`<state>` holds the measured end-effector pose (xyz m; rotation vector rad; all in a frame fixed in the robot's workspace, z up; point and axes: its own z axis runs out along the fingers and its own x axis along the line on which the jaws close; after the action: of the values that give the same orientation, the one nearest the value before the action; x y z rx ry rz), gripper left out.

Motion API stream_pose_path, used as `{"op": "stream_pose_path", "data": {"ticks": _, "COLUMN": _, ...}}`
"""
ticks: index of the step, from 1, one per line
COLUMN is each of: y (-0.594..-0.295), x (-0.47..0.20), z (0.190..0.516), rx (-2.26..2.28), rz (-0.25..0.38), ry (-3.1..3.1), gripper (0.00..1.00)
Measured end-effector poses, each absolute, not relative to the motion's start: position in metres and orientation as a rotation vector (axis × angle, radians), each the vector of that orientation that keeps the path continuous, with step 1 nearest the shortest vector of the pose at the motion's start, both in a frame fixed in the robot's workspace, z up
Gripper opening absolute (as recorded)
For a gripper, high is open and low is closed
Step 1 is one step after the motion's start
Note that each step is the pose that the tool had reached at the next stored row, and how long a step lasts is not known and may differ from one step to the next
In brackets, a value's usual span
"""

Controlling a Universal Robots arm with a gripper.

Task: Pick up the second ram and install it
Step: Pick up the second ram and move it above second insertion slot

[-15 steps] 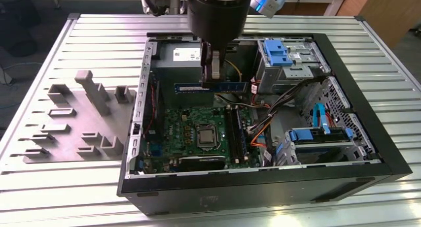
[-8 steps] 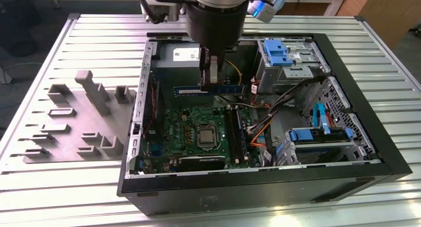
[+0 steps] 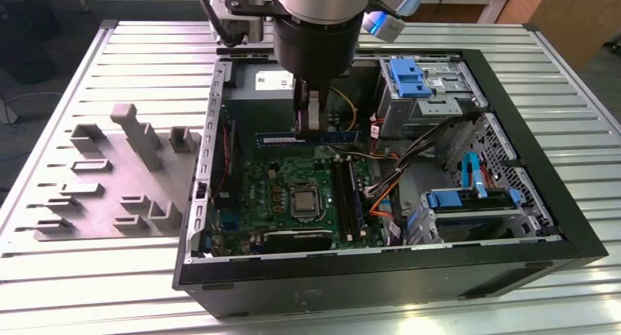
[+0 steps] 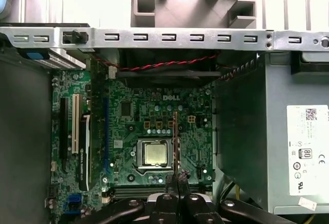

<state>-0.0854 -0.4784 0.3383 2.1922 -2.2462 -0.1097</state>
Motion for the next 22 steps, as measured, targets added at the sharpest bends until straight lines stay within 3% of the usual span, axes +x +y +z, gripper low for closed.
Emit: {"op": "stream_pose_path", "data": {"ticks": 22, "y": -0.481, "x": -0.086, "z": 0.321, "rx": 2.192, "rz": -0.110, "ry": -2.246, "gripper": 0.11}}
